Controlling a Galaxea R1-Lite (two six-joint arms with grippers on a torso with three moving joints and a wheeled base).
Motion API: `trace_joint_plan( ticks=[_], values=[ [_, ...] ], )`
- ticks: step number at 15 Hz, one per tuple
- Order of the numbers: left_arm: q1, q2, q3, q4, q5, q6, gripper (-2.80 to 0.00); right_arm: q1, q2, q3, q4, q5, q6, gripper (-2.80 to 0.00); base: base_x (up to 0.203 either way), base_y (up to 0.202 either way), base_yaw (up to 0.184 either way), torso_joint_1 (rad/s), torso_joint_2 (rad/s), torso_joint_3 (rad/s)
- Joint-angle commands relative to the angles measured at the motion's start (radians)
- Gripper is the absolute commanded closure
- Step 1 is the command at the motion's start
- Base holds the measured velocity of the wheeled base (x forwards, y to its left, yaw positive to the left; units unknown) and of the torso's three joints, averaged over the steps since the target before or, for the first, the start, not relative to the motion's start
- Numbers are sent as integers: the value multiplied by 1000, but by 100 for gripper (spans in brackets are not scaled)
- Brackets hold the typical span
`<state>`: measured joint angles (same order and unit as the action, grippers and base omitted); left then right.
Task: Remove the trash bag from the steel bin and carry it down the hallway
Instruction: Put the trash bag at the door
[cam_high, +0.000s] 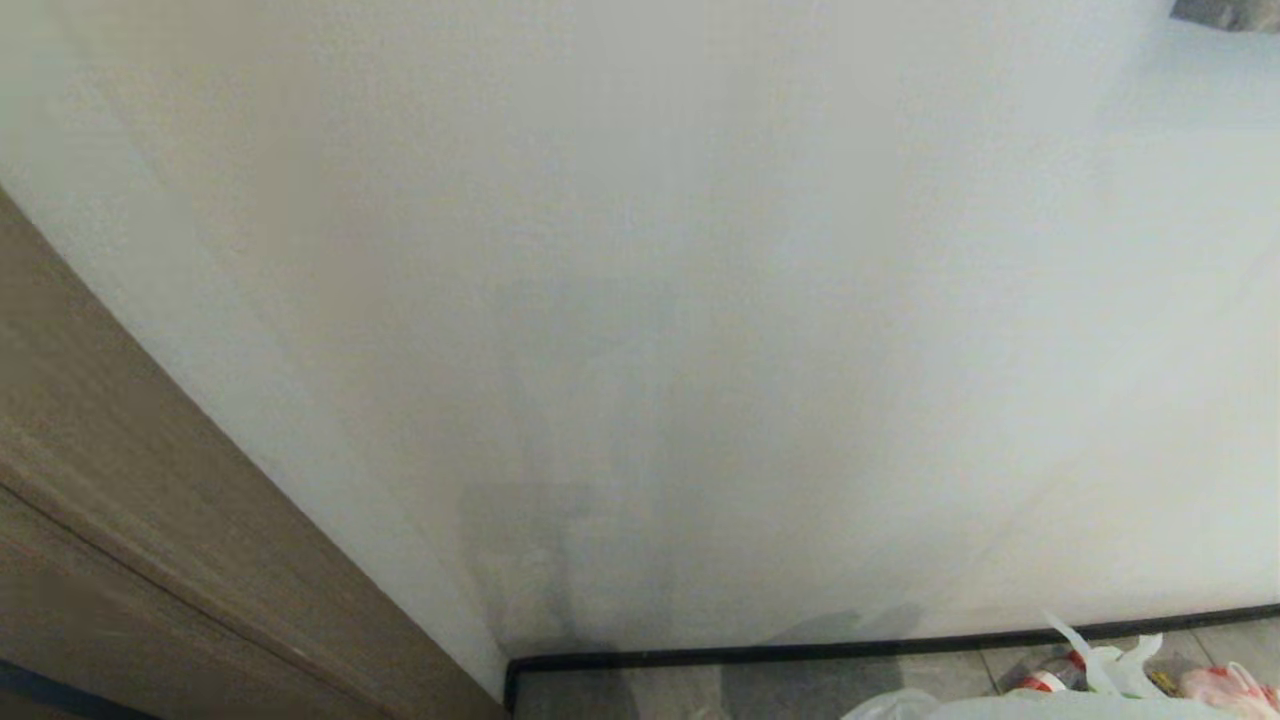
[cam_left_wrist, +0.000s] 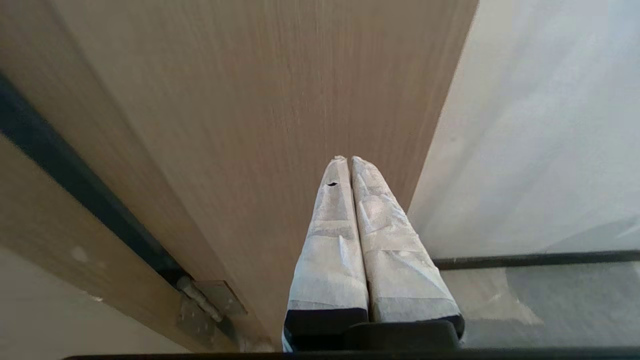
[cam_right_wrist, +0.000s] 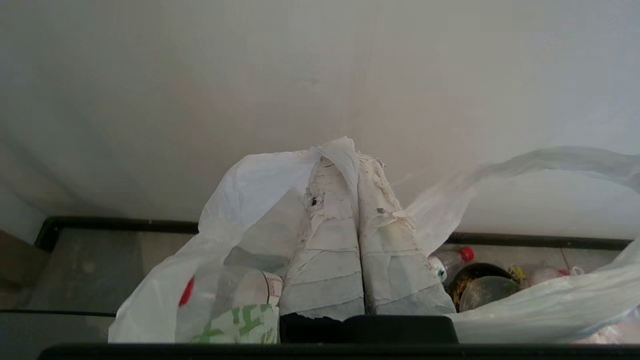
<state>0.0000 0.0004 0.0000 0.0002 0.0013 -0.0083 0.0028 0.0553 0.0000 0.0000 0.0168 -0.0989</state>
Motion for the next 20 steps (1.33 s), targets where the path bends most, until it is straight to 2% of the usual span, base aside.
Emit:
trace_joint_plan(
  ticks=[1, 10, 20],
  values=[
    [0, -2, 1, 0, 0, -1, 0, 0, 1, 0, 0, 0, -1, 0, 0, 0, 0, 2, -1, -198],
    [0, -2, 2, 0, 0, -1, 0, 0, 1, 0, 0, 0, -1, 0, 0, 0, 0, 1, 2, -191],
    [0, -2, 2, 0, 0, 2, 0, 0, 1, -1, -9, 2, -13, 0, 0, 0, 0, 0, 0, -12]
  ],
)
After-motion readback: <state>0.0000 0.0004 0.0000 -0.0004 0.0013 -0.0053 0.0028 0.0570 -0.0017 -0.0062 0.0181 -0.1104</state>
